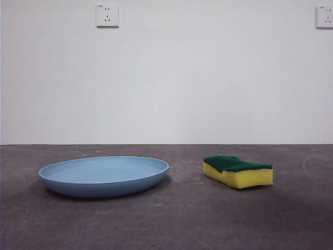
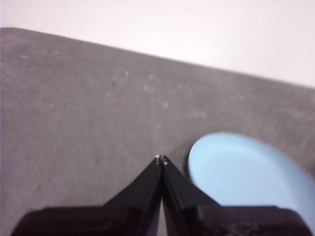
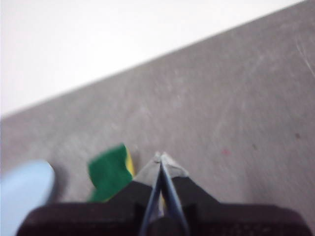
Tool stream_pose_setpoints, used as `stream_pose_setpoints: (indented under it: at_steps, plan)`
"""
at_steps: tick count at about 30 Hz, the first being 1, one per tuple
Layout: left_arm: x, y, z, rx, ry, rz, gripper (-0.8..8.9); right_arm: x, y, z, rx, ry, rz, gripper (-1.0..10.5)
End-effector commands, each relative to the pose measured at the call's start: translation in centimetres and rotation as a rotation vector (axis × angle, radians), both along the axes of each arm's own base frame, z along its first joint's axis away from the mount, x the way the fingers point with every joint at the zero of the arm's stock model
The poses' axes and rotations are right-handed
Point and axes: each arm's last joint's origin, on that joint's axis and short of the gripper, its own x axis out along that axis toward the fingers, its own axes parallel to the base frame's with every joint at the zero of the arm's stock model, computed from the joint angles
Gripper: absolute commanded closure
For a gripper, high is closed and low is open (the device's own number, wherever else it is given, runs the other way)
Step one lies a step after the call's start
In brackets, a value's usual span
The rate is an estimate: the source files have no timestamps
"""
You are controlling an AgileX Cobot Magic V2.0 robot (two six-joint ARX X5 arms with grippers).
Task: Pick up the plate,pick up the cloth,clean the plate with the cloth
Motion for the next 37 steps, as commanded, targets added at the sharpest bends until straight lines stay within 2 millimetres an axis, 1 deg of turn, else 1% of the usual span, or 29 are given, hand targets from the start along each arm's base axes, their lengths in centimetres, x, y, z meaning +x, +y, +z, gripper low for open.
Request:
stream_pose_setpoints:
  at_steps: [1, 5, 9, 13, 16, 19, 23, 24, 25, 26, 28, 29, 31, 32, 36, 37]
  plan:
    - [-0.5, 0.0, 2.6, -0.038, -0.038, -0.015, 8.19, -0.4, -0.1, 2.5, 0.062, -0.061, -0.001, 9.6]
    - [-0.7, -0.1, 6.1, -0.040, -0.025, -0.047, 8.19, -0.7, -0.1, 5.9, 0.065, -0.084, 0.002, 9.6]
    - [0.2, -0.3, 9.5, -0.015, 0.022, -0.099, 8.19, -0.4, 0.0, 9.5, 0.024, -0.050, 0.031, 9.6]
    - [2.1, -0.8, 12.4, 0.080, 0.047, -0.213, 8.19, 0.7, 0.4, 12.9, -0.066, 0.011, 0.086, 9.6]
    - [3.5, -1.1, 14.1, 0.067, 0.078, -0.254, 8.19, 1.8, 0.7, 14.8, -0.114, 0.074, 0.129, 9.5]
    - [4.9, -1.3, 15.3, 0.062, 0.146, -0.273, 8.16, 3.4, 1.1, 16.4, -0.188, 0.167, 0.173, 9.5]
    - [6.4, -1.4, 15.8, 0.060, 0.255, -0.279, 8.07, 5.7, 1.7, 17.2, -0.223, 0.289, 0.241, 9.5]
    - [6.7, -1.5, 15.8, 0.058, 0.287, -0.291, 7.78, 6.4, 1.9, 17.2, -0.231, 0.321, 0.262, 9.4]
    - [7.0, -1.6, 15.8, 0.053, 0.311, -0.303, 7.29, 7.0, 2.1, 17.2, -0.238, 0.343, 0.277, 9.4]
    - [7.4, -1.7, 15.6, 0.047, 0.339, -0.318, 6.35, 7.6, 2.2, 17.1, -0.244, 0.365, 0.288, 8.9]
    - [7.9, -1.8, 15.2, 0.041, 0.368, -0.331, 4.94, 8.4, 2.5, 16.8, -0.241, 0.388, 0.317, 7.6]
    - [8.2, -1.8, 15.0, 0.040, 0.384, -0.330, 4.39, 8.9, 2.6, 16.5, -0.235, 0.406, 0.337, 6.2]
    - [8.7, -1.9, 14.6, 0.039, 0.404, -0.331, 4.34, 9.5, 2.7, 16.1, -0.233, 0.432, 0.338, 4.5]
    - [9.1, -1.9, 14.5, 0.039, 0.414, -0.331, 4.35, 9.7, 2.8, 15.9, -0.234, 0.444, 0.338, 3.9]
    - [10.7, -2.1, 13.5, 0.038, 0.454, -0.331, 4.36, 10.1, 2.9, 15.6, -0.236, 0.461, 0.338, 3.8]
    - [11.5, -2.2, 12.9, 0.038, 0.480, -0.332, 4.36, 10.1, 2.9, 15.6, -0.236, 0.459, 0.338, 3.8]
